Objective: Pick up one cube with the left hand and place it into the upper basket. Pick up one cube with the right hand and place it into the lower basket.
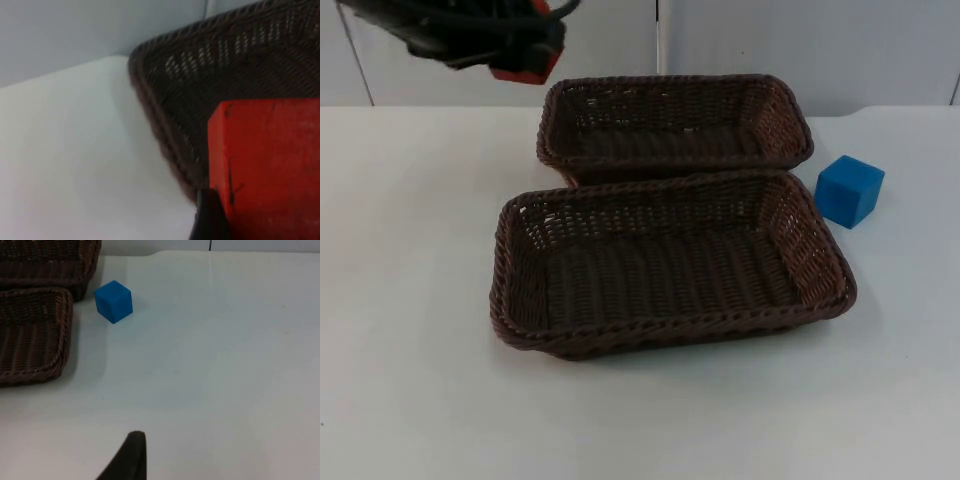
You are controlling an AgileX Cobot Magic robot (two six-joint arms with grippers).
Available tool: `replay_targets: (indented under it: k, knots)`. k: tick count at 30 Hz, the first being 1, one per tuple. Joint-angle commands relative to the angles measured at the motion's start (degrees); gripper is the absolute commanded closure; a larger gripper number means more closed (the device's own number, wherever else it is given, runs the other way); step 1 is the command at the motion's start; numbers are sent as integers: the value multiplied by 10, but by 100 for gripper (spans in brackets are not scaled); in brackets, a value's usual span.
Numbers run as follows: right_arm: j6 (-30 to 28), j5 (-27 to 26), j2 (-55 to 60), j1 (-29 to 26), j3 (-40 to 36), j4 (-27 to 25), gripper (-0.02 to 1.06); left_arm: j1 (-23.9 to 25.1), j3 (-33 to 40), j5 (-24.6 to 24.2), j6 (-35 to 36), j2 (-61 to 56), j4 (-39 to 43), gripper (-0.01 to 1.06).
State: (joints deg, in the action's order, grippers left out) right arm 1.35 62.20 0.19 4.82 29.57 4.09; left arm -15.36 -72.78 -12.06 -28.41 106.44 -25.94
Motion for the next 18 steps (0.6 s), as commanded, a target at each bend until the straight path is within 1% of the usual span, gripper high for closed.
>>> replay_targets:
  k: [1, 4, 5, 9, 10, 14, 15, 18]
  knots:
    - [-6, -4, -2, -3, 0, -2, -1, -8, -26, -1, -4, 22, 1, 105]
    - [-6, -4, -2, -3, 0, -2, -1, -19, -92, -9, -4, 83, 0, 105]
    - [-6, -4, -2, -3, 0, -2, -1, -19, -92, -9, -4, 83, 0, 105]
    - [-6, -4, -2, -3, 0, -2, -1, -23, -170, -26, -4, 154, -9, 105]
    - [-6, -4, -2, -3, 0, -2, -1, -23, -170, -26, -4, 154, -9, 105]
    - [-6, -4, -2, -3, 0, -2, -1, -27, -242, -26, -4, 223, -30, 105]
    - [-6, -4, -2, -3, 0, -2, -1, -27, -242, -26, -4, 223, -30, 105]
    - [-6, -4, -2, -3, 0, -2, -1, -34, -286, -26, -4, 264, -37, 105]
